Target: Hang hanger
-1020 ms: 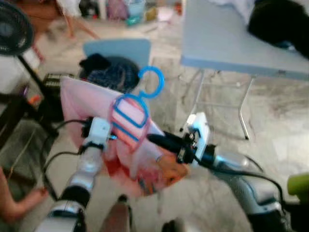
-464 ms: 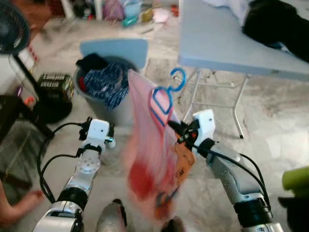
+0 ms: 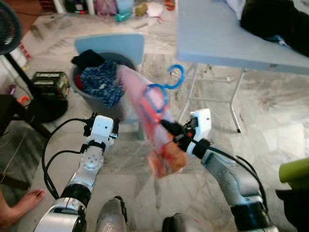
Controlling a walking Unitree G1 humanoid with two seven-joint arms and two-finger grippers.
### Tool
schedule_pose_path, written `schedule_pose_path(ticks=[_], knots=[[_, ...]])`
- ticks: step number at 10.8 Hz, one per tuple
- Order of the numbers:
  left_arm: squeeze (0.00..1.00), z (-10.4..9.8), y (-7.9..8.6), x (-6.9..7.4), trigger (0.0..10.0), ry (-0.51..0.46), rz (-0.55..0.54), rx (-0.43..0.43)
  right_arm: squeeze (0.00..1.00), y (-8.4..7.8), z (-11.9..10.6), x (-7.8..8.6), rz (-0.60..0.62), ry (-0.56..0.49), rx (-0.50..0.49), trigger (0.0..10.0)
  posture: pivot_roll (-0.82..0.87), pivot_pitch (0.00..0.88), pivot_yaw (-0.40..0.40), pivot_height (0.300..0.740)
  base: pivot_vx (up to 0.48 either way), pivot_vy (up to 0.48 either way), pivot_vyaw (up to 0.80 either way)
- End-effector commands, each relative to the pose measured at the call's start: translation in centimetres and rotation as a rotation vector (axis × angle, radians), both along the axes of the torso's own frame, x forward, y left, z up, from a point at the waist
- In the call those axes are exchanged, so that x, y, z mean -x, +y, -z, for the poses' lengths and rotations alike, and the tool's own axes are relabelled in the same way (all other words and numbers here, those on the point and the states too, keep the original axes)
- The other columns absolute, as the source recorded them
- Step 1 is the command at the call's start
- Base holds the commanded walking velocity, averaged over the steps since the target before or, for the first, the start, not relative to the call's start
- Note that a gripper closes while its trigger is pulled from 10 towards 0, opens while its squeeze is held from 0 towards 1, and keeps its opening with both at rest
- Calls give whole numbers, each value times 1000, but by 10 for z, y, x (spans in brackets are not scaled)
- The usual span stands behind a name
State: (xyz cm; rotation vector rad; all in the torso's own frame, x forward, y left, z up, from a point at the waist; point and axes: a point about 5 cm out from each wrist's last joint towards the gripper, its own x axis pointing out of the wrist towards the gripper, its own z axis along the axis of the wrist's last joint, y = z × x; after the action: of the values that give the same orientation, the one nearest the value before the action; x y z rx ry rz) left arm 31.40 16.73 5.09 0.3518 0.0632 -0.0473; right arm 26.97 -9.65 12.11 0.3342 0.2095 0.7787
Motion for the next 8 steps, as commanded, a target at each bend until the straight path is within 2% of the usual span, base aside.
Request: schedule_pose_path(ticks=[1,4,5,6,7,8], knots=[[0,0,0,-1,10000,-2,-4,0,0,8,-10,10,-106,-17,-29,10000,14,160,-70,740,0,0,0],[0,-11,1,-11,10000,-44,-62,9,0,19,-29,31,-301,21,-105,10000,6,160,-68,740,0,0,0],[0,-14,1,-13,10000,-54,-69,9,0,17,-23,32,-301,19,-56,10000,6,157,-68,740,0,0,0],[0,-16,4,-13,10000,-61,-72,7,0,8,-8,24,-220,27,69,10000,7,158,-67,740,0,0,0],[0,-15,14,-8,10000,-71,-83,-8,0,-10,10,15,-142,31,212,10000,12,161,-67,740,0,0,0],[0,-14,23,-5,10000,-79,-100,-21,0,-17,12,16,-142,39,232,10000,15,164,-67,740,0,0,0]])
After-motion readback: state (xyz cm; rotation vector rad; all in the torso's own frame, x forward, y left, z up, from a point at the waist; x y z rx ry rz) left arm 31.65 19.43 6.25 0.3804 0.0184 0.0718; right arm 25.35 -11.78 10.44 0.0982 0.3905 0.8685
